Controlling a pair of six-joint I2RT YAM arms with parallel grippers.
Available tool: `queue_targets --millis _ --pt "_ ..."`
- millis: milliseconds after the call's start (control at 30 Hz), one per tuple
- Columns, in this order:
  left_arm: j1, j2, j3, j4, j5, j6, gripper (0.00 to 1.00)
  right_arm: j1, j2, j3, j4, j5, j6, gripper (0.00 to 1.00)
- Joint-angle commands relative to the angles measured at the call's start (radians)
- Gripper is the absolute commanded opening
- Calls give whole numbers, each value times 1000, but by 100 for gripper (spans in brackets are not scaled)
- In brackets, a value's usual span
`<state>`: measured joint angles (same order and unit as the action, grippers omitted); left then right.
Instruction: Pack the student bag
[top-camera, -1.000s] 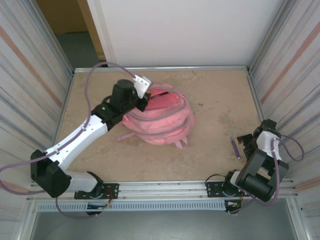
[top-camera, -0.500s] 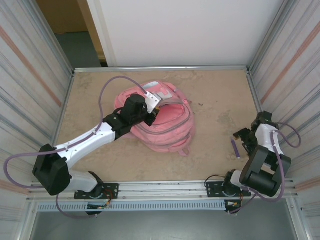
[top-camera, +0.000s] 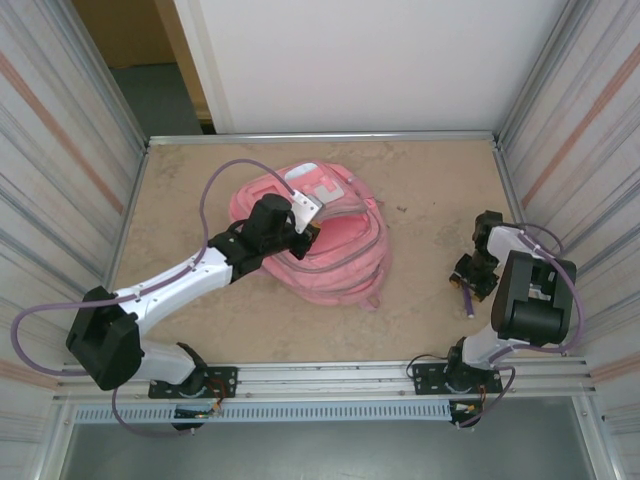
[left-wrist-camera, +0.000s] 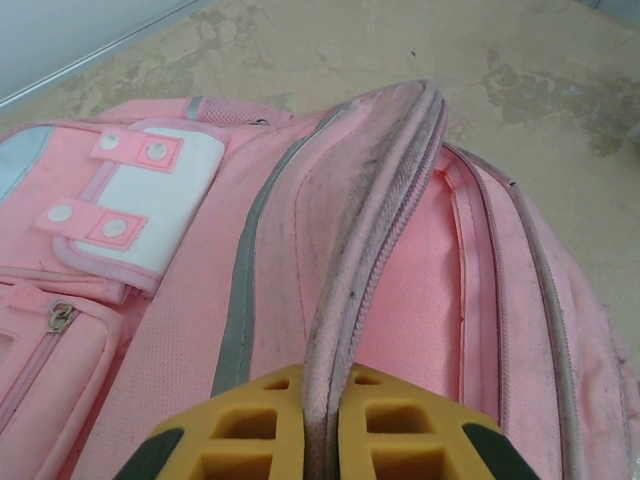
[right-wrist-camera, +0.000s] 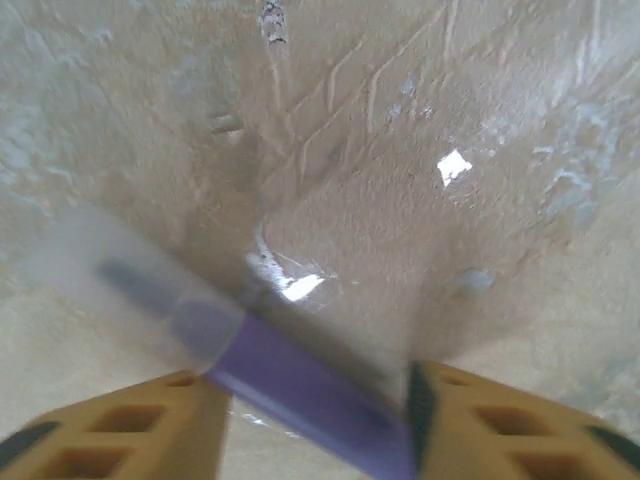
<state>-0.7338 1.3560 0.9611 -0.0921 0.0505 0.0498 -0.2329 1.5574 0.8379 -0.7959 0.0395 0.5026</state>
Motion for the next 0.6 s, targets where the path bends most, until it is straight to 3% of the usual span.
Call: queue_targets --millis 0,233,333,433,567 --pt "5 -29 -14 0 37 -29 0 8 13 13 34 -101 -12 27" --pt "7 -20 -15 -2 43 -25 0 91 17 51 33 -153 5 9" --pt "9 -2 -13 7 82 -46 0 129 -49 62 8 -211 85 7" --pt "29 32 -8 48 182 -112 0 196 -143 67 1 -289 231 0" --pt "88 127 -1 144 358 -254 0 312 -252 60 50 -350 460 0"
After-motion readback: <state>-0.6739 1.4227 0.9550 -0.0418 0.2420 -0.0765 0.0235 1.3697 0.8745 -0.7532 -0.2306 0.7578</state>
